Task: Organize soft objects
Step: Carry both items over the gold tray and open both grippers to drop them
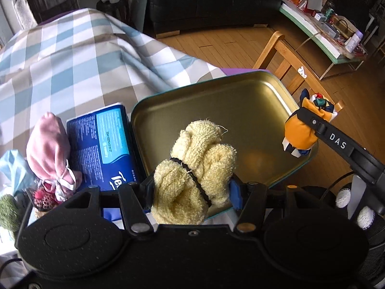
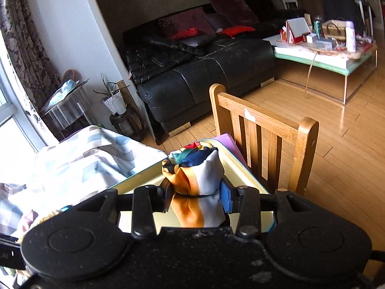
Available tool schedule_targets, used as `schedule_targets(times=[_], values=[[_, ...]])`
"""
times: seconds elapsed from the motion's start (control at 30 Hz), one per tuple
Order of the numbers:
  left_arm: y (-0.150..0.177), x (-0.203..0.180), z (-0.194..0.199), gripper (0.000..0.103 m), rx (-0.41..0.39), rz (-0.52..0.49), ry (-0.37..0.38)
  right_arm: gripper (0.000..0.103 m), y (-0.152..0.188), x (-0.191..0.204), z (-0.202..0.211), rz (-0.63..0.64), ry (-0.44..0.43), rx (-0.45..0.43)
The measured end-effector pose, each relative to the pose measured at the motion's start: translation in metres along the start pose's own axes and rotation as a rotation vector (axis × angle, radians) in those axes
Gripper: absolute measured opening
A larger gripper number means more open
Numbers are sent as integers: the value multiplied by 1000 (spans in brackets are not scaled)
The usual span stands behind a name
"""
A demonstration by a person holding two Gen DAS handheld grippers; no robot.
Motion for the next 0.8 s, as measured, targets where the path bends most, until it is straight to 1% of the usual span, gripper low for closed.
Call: schedule_targets(times=[0.1,0.2,0.23,0.27,0.3,0.43,0.8], values=[[1,-1,0,57,-5,17,-19,41,1,4,2,31,-2,-11],[1,-3,2,63,-24,9,-33,45,1,2,3,19,-2,-11],[1,-4,3,67,-28,5,-32,48,1,0,4,10,-10,-12],[1,-4,3,68,-31,1,-31,54,0,-1,4,4,-14,-16],[0,-5,4,68,-32,-3,-33,56,0,-2,5,0,-13,-20],[-1,-6,4,72,-35,-13,-40,57,0,-1,5,4,-12,-18],[0,-3,1,72,-13,-4,-37,61,0,0,3,1,-13,-14]])
Point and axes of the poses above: each gripper's, at about its wrist camera, not at the fingertips, and z roughly against the way its jaws point, x to its left, y to its underside, the point moved 6 cm from there along -z, roughly the way its jaws point, and after that the axes turned 4 degrees about x, right-handed, at the moved point
